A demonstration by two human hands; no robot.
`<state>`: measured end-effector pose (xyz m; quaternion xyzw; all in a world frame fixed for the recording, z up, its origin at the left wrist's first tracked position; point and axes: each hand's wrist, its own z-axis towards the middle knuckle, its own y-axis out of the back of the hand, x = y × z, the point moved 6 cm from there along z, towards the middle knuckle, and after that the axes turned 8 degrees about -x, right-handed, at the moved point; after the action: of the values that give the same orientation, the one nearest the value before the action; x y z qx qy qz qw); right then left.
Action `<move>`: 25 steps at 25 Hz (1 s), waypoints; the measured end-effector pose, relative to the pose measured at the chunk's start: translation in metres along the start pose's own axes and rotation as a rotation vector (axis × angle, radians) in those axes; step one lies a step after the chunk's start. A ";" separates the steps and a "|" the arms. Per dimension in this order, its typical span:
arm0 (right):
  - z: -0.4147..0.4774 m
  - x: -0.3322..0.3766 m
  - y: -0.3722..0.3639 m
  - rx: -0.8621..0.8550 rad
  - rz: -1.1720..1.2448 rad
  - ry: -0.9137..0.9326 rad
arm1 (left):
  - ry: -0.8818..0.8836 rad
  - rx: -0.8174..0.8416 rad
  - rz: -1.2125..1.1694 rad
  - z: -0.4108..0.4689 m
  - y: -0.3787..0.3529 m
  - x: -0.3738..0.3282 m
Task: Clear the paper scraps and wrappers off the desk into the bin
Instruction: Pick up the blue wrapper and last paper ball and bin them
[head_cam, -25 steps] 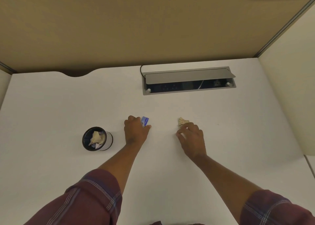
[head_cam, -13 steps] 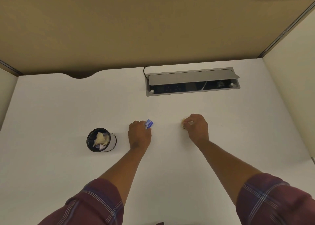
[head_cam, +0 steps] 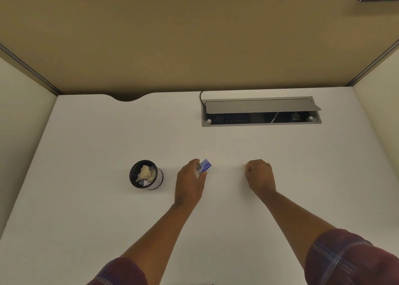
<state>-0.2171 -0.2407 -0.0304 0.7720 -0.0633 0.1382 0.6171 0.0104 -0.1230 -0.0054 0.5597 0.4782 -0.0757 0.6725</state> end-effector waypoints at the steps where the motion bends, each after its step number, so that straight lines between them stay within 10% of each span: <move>1: -0.002 -0.001 0.000 0.001 0.002 -0.004 | -0.007 -0.025 -0.016 -0.005 0.007 0.000; 10: -0.031 0.006 -0.011 0.032 0.102 -0.075 | 0.092 -0.508 0.102 -0.025 0.128 0.055; 25: -0.070 0.169 -0.002 0.112 0.662 0.152 | 0.246 -0.398 0.022 -0.020 0.165 0.114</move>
<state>-0.0651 -0.1596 0.0304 0.7298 -0.2566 0.3913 0.4984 0.1648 0.0026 0.0255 0.4263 0.5559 0.0959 0.7072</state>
